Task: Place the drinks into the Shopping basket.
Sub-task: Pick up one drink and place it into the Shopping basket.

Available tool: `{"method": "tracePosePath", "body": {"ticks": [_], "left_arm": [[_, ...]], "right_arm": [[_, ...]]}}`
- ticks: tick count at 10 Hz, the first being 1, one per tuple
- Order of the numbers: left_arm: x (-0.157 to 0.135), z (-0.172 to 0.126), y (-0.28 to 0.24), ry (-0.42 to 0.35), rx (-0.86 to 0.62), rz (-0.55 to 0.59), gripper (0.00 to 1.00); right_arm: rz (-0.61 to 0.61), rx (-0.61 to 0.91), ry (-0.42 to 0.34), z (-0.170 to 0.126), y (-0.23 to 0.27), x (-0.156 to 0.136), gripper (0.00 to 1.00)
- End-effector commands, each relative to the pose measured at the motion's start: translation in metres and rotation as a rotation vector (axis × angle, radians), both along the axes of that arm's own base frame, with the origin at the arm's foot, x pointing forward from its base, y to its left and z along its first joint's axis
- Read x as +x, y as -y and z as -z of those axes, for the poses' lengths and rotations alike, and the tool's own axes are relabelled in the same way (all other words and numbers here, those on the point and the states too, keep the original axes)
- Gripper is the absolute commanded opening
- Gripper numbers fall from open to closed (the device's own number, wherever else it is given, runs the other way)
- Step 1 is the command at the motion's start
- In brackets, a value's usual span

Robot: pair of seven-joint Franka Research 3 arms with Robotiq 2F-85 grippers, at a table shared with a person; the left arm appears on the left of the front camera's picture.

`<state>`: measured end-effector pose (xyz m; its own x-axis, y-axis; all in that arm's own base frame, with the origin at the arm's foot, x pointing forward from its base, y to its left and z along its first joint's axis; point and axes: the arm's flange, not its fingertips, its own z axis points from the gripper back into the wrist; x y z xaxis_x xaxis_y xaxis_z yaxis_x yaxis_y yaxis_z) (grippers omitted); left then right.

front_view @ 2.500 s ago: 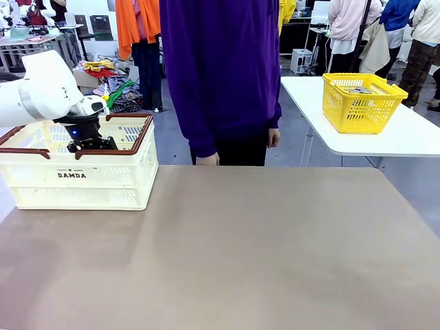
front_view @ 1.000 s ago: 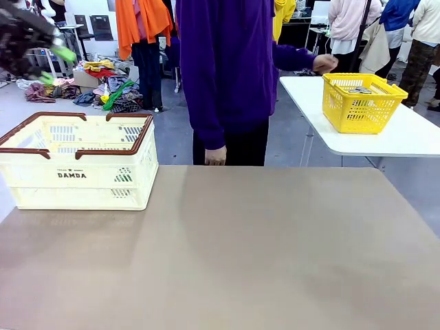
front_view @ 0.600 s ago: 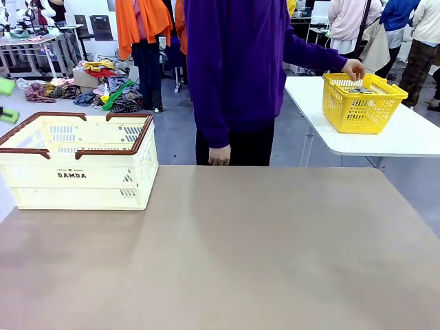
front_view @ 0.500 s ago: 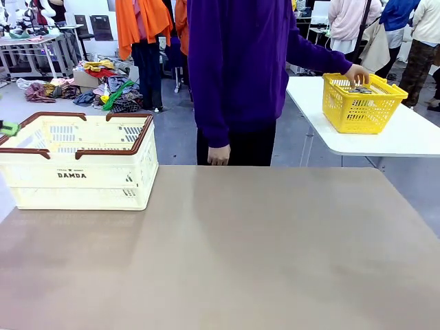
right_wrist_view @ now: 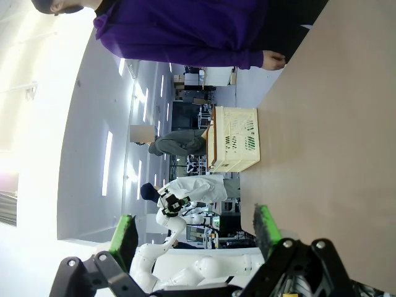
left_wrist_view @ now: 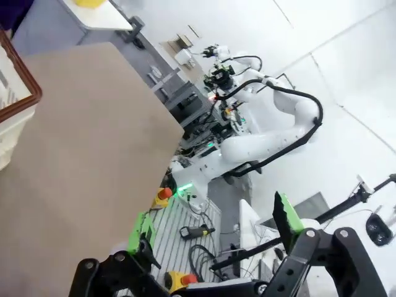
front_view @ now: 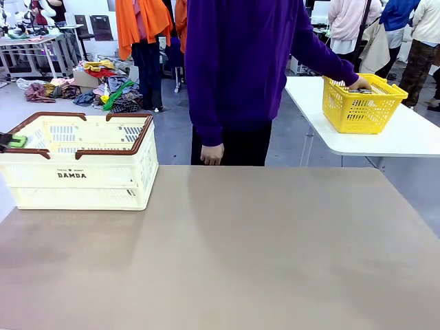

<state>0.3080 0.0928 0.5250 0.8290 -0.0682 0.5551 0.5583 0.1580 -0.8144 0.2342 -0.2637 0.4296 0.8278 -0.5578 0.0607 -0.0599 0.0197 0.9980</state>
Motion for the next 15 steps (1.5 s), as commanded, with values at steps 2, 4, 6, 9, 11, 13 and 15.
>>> {"method": "tracePosePath", "body": {"ticks": [2, 4, 6, 9, 11, 13, 15], "left_arm": [[-0.0155, -0.0111, 0.0070, 0.023, 0.003, -0.024, 1.00], [-0.0155, -0.0111, 0.0070, 0.023, 0.003, -0.024, 1.00], [-0.0155, -0.0111, 0.0070, 0.023, 0.003, -0.024, 1.00], [-0.0155, -0.0111, 0.0070, 0.023, 0.003, -0.024, 1.00], [-0.0155, -0.0111, 0.0070, 0.023, 0.003, -0.024, 1.00], [-0.0155, -0.0111, 0.0070, 0.023, 0.003, -0.024, 1.00], [-0.0155, -0.0111, 0.0070, 0.023, 0.003, -0.024, 1.00]], "right_arm": [[-0.001, 0.002, 0.015, -0.0025, 0.0003, -0.0011, 1.00], [-0.001, 0.002, 0.015, -0.0025, 0.0003, -0.0011, 1.00], [-0.001, 0.002, 0.015, -0.0025, 0.0003, -0.0011, 1.00], [-0.001, 0.002, 0.015, -0.0025, 0.0003, -0.0011, 1.00], [-0.001, 0.002, 0.015, -0.0025, 0.0003, -0.0011, 1.00], [-0.001, 0.002, 0.015, -0.0025, 0.0003, -0.0011, 1.00], [-0.001, 0.002, 0.015, -0.0025, 0.0003, -0.0011, 1.00]]}}
